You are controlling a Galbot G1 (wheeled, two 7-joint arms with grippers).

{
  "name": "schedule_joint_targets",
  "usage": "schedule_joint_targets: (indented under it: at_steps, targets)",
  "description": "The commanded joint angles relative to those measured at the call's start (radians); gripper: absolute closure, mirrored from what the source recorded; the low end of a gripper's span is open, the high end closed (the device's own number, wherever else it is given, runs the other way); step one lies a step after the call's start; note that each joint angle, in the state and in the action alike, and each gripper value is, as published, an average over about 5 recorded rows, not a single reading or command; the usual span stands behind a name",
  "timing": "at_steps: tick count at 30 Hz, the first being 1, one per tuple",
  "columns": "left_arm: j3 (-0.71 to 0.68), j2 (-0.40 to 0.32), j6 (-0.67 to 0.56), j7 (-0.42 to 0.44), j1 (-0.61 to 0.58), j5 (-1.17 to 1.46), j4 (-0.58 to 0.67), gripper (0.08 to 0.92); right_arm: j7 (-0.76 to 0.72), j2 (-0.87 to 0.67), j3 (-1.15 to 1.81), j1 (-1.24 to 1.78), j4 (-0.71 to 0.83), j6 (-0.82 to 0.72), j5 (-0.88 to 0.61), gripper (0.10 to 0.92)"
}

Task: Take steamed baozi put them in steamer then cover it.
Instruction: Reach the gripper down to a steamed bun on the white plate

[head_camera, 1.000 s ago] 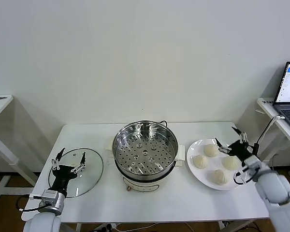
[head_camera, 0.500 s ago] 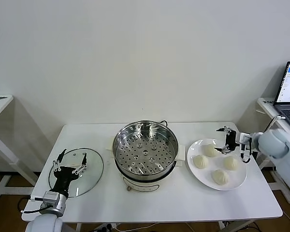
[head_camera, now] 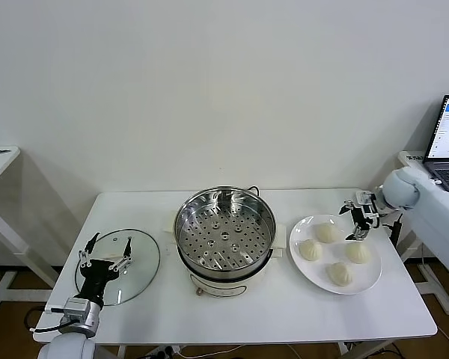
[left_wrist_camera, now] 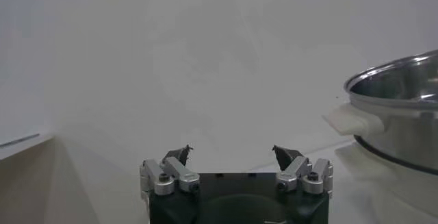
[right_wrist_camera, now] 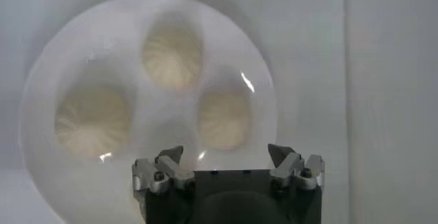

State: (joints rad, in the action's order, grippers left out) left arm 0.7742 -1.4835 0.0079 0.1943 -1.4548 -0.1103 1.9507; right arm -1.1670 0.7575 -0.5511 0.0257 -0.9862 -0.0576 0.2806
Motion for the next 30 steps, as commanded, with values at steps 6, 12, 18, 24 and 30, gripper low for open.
schedule_joint_targets:
  at_steps: [6, 12, 18, 24, 30]
  targets:
    - [0.0, -0.005, -0.002, -0.001, -0.007, -0.002, 0.003, 0.177, -0.04, 0.168, -0.056, -0.051, 0.21, 0.013, 0.081, 0.203]
    - [-0.006, -0.008, -0.003, -0.003, -0.013, -0.004, 0.01, 0.177, -0.02, 0.206, -0.016, -0.017, 0.247, 0.017, 0.121, 0.203]
    - [-0.012, -0.013, -0.004, -0.004, -0.015, -0.007, 0.012, 0.177, -0.005, 0.23, 0.014, 0.0, 0.272, 0.021, 0.155, 0.203]
    - [-0.02, -0.018, -0.005, -0.005, -0.015, -0.009, 0.015, 0.177, 0.001, 0.243, 0.034, 0.009, 0.286, 0.026, 0.179, 0.203]
    - [-0.019, -0.017, -0.006, -0.006, -0.012, -0.009, 0.013, 0.177, 0.002, 0.24, 0.04, 0.013, 0.285, 0.029, 0.191, 0.229]
